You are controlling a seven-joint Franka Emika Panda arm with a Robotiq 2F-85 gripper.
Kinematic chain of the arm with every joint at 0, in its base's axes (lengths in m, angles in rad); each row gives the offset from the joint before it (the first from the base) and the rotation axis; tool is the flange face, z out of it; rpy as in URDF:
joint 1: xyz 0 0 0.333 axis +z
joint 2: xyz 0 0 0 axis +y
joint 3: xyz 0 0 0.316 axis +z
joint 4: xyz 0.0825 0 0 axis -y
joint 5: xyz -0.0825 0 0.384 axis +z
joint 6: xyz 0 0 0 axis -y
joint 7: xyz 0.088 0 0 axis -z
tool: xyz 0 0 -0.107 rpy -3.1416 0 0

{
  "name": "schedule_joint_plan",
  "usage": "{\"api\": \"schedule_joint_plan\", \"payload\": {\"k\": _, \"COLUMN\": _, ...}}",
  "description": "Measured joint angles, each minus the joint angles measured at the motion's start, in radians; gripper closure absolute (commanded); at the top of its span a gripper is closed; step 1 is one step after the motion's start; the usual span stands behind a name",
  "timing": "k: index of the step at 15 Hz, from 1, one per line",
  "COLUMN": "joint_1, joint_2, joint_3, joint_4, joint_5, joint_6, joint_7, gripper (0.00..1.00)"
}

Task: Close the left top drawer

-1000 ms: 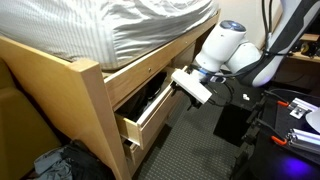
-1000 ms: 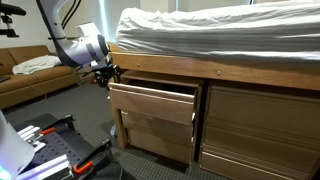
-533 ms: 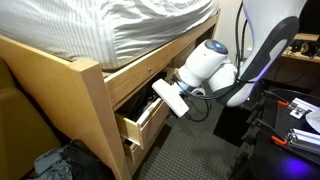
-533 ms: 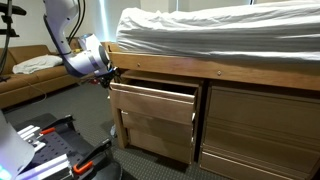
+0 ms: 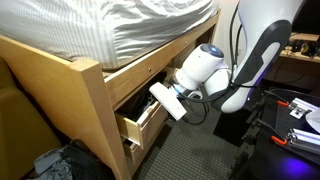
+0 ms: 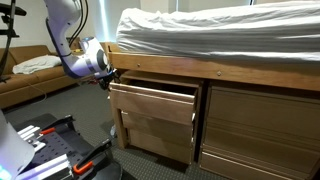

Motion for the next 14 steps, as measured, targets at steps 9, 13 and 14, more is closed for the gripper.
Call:
{"api": "schedule_joint_plan", "payload": {"k": 9, "joint_1": -0.141, "joint_2": 0.029, "joint_3": 0.169, "joint_4": 0.005, "joint_5": 0.202, "joint_6": -0.001, "joint_7": -0.221, "gripper": 0.0}}
{"api": "schedule_joint_plan", "payload": {"k": 13, "joint_1": 0.13, "joint_2": 0.029, "joint_3": -0.055, "joint_4": 0.027, "joint_5": 0.564, "joint_6": 0.004, "joint_7": -0.455, "gripper": 0.0}}
{"api": "schedule_joint_plan", "payload": {"k": 14, "joint_1": 0.191, "joint_2": 0.031, "joint_3": -0.093, "joint_4": 0.035, "joint_5": 0.643, "joint_6": 0.003, "joint_7": -0.495, "gripper": 0.0}}
